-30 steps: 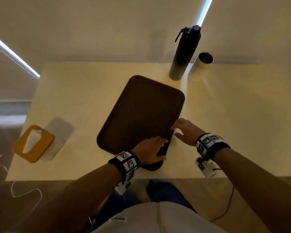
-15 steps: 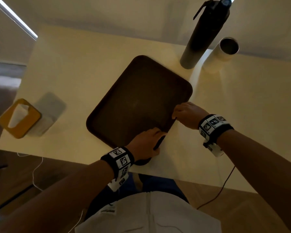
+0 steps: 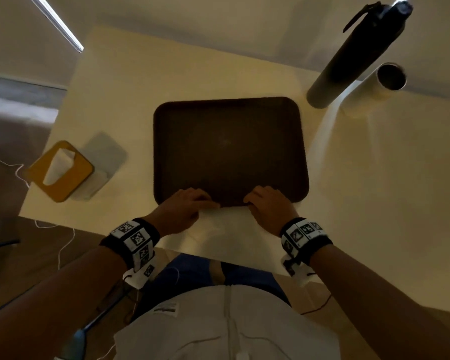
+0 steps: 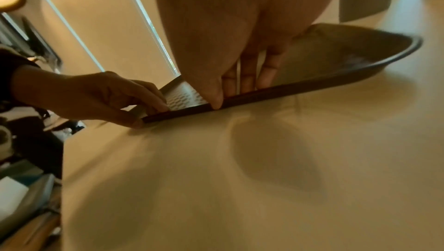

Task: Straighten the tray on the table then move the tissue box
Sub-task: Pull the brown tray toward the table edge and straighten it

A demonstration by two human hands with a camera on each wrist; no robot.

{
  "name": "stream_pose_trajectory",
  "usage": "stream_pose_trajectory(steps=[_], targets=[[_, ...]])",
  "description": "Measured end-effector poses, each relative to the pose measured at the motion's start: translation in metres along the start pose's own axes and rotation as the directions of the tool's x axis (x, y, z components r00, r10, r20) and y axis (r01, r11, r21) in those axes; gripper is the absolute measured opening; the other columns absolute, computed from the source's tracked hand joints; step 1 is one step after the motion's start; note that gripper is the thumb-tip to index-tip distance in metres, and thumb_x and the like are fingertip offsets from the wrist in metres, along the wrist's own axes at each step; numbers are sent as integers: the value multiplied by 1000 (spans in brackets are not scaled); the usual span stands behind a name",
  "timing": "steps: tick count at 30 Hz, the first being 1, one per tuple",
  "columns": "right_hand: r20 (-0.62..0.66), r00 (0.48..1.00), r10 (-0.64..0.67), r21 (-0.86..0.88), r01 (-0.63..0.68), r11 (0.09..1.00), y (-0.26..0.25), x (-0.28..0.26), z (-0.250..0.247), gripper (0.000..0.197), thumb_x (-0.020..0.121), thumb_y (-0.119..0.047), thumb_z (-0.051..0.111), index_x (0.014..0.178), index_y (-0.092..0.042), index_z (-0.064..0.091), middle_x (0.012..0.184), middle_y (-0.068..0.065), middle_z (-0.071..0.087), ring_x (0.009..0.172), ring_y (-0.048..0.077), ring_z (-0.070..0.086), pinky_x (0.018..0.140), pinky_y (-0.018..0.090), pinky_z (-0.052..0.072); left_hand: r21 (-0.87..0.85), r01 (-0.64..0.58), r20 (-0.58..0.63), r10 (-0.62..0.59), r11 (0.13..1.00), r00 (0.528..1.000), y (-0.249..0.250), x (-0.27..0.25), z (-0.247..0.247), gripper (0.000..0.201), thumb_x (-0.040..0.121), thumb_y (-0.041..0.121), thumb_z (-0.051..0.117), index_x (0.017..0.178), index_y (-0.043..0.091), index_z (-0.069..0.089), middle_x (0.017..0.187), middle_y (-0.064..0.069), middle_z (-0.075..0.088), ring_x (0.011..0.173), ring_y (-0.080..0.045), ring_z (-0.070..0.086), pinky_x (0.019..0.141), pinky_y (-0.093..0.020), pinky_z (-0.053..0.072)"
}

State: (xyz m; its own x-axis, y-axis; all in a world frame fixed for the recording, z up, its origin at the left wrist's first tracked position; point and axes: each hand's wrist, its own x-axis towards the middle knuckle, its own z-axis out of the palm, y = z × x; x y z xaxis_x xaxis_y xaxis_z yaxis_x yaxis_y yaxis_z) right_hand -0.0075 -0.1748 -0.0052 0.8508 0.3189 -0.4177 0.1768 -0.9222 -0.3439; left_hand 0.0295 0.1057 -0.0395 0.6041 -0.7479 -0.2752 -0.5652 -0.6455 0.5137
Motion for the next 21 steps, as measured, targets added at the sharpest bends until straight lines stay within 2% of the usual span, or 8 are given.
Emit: stream_pose_trajectory(steps=[3,5,8,10,13,16,18,21], targets=[[1,996,84,156,-83,984,-29,10,12,21,108,-11,67,127,-7,74,127,19,72,114,39,68,97,52,58,-36,33,-100,-37,999,994,-22,-15,-8,54,87,1,59,131,33,62,129,0,58,116,-23,54,93,-43,46],[11,990,141,255,-139,957,-41,16,15,19,107,-11,70,125,-8,75,125,19,71,114,39,67,101,55,60,-43,48,-186,-55,998,981,-29,-20,-13,50,86,3,63,129,29,65,130,-4,59,119,-27,54,95,-46,45],[5,970,244,331,-232,915,-45,16,13,26,105,-17,75,130,-9,72,132,17,68,122,36,65,110,57,57,-43,151,-317,-157,988,935,-37,-31,-19,54,89,26,68,141,27,53,139,-6,51,130,-28,46,105,-53,40],[-60,923,380,316,-343,884,-37,7,13,45,102,-29,80,142,-13,65,148,16,60,138,37,58,123,57,49,-96,281,-393,-296,955,871,-44,-41,-20,72,87,45,70,149,24,40,147,-8,41,135,-29,37,112,-51,34],[-116,779,616,316,-559,766,-20,-13,13,82,95,-47,85,160,-16,45,170,18,38,159,44,35,134,63,28,-232,415,-418,-476,880,774,-58,-55,-18,96,81,60,72,156,22,24,153,-10,29,140,-29,25,114,-45,25],[-74,644,762,424,-671,608,-15,-26,17,112,86,-55,91,169,-15,27,178,20,23,164,46,24,137,65,22,-275,468,-387,-543,840,746,-67,-61,-15,111,74,68,72,156,16,19,155,-13,27,142,-33,24,115,-48,24],[-41,614,788,476,-682,556,-15,-29,20,122,81,-56,94,171,-16,22,178,21,22,164,46,24,138,65,24,-260,493,-359,-558,830,749,-69,-59,-13,114,73,71,70,156,15,17,155,-14,28,142,-35,26,115,-50,25],[-5,631,776,468,-685,559,-14,-29,23,129,79,-56,96,172,-14,16,177,20,22,163,45,25,137,63,23,-242,532,-345,-584,811,735,-71,-56,-13,112,73,72,69,155,14,20,151,-16,32,138,-37,31,113,-50,28]])
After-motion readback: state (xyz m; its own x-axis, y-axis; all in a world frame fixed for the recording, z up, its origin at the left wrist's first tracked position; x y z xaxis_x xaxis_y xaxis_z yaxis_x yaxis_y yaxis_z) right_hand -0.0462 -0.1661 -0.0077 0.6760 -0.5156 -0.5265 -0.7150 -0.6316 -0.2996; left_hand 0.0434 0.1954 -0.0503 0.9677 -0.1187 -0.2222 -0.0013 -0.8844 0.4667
